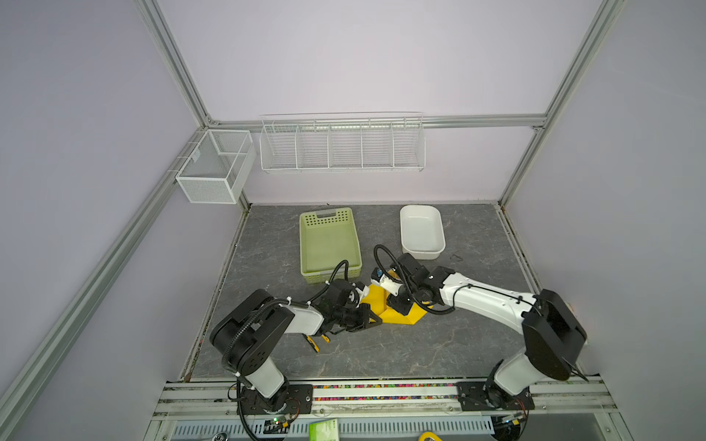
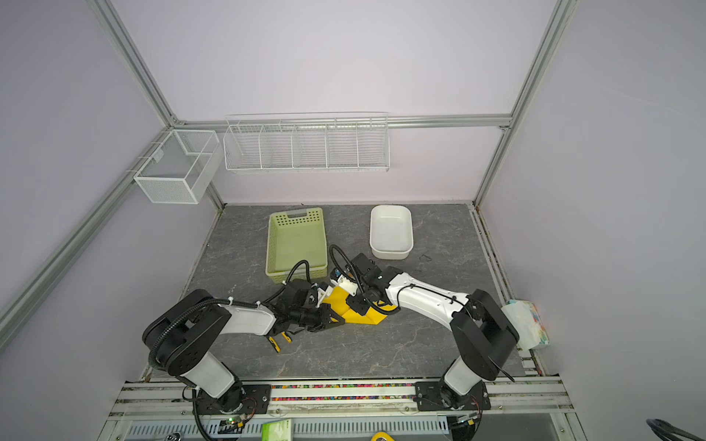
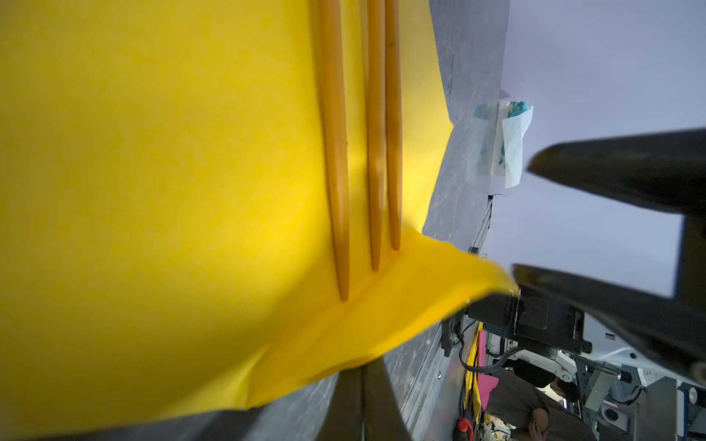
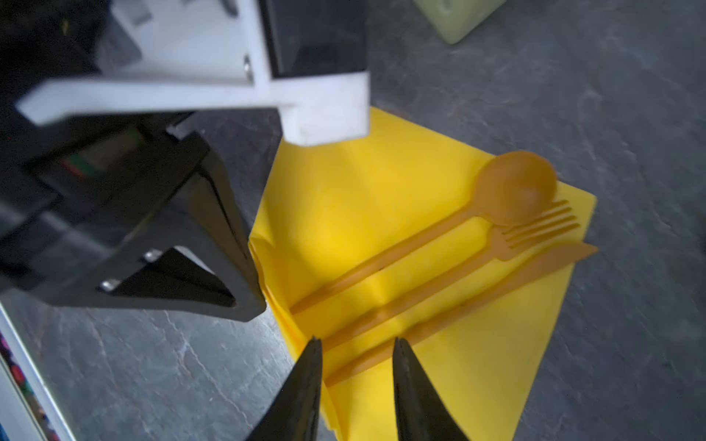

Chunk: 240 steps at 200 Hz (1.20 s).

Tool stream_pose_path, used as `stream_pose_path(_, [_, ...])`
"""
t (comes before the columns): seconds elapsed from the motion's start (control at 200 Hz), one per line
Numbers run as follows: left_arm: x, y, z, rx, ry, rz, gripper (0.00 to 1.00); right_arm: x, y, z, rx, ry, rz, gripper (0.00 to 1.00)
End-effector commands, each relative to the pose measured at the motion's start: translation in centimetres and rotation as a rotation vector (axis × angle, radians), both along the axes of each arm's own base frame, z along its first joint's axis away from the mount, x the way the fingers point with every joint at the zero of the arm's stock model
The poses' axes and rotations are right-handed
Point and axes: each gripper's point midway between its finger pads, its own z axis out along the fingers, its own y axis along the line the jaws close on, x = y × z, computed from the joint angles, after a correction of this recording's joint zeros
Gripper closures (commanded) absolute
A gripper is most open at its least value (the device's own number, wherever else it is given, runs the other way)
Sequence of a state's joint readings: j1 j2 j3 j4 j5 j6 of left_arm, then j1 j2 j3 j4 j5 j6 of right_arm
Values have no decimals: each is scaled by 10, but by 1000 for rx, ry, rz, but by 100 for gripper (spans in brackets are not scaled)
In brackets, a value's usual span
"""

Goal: Place the utensils on the paper napkin and roll it up

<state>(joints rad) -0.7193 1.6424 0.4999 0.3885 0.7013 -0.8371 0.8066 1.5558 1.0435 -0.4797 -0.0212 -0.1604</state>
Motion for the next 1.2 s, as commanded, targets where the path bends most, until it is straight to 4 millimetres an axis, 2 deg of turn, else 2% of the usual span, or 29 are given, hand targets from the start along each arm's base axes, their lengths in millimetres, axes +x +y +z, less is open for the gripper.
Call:
stream_pose_path(0.0, [10, -7, 4, -11, -23, 16, 100, 6, -24, 12, 51, 9, -296, 65])
stream_pose_path(0.115, [13, -8, 5, -10, -29, 22, 100, -2, -33, 19, 153, 61, -465, 66])
stream_pose_path(0.215, [15, -10, 4, -8, -27, 18, 100, -12, -29, 27, 261, 142, -553, 66])
stream_pose_path(0.235, [15, -11, 4, -10, -27, 17, 100, -18, -34, 17, 251, 169, -574, 67])
stream_pose_path(0.4, [17, -12, 2, -8, -24, 18, 100, -33, -49, -5, 235, 282, -742, 78])
stream_pose_path(0.56, [17, -12, -1, 2, -20, 24, 100, -44, -38, -23, 289, 381, -749, 81])
stream_pose_path(0.785, [18, -11, -3, 11, -16, 29, 100, -43, -20, -45, 300, 457, -745, 85])
stream_pose_path(0.94, [19, -11, -3, 19, -15, 33, 100, -39, -27, -59, 250, 441, -788, 87])
stream_pose_path(1.195, [23, -13, -4, 32, -15, 31, 100, -40, -42, -66, 188, 414, -835, 87])
